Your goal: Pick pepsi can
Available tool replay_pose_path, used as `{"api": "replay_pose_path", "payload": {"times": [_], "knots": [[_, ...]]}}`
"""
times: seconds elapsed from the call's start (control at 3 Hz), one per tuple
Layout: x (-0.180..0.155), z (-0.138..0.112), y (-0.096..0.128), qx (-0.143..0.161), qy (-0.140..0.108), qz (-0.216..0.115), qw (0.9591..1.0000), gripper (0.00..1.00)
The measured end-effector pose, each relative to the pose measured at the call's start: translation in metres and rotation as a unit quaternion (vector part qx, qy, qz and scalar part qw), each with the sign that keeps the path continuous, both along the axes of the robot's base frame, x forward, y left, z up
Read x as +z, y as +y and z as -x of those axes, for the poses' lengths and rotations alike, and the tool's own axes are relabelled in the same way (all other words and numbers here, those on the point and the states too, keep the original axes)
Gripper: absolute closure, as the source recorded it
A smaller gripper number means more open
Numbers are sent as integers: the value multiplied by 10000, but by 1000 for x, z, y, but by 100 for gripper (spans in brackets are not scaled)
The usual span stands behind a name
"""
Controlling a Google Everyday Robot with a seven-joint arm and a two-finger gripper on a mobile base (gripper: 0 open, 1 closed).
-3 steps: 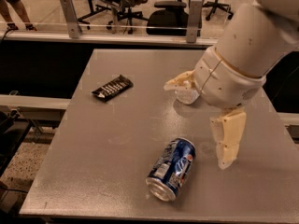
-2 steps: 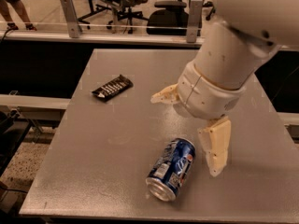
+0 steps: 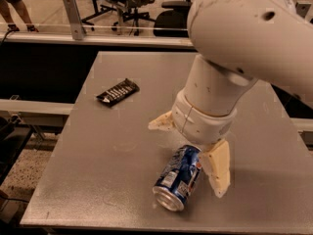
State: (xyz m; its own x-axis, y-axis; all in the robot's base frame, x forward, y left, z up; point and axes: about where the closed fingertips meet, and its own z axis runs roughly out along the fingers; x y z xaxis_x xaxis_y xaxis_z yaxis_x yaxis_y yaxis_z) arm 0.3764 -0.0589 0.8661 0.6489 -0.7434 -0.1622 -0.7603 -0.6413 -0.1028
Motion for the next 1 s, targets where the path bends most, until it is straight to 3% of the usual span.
{"api": "replay_pose_path", "payload": {"times": [0.33,1.0], "knots": [[-11,3,2,167,5,111,9998,0],[-20,5,-1,276,-69,274,9992,42]]}}
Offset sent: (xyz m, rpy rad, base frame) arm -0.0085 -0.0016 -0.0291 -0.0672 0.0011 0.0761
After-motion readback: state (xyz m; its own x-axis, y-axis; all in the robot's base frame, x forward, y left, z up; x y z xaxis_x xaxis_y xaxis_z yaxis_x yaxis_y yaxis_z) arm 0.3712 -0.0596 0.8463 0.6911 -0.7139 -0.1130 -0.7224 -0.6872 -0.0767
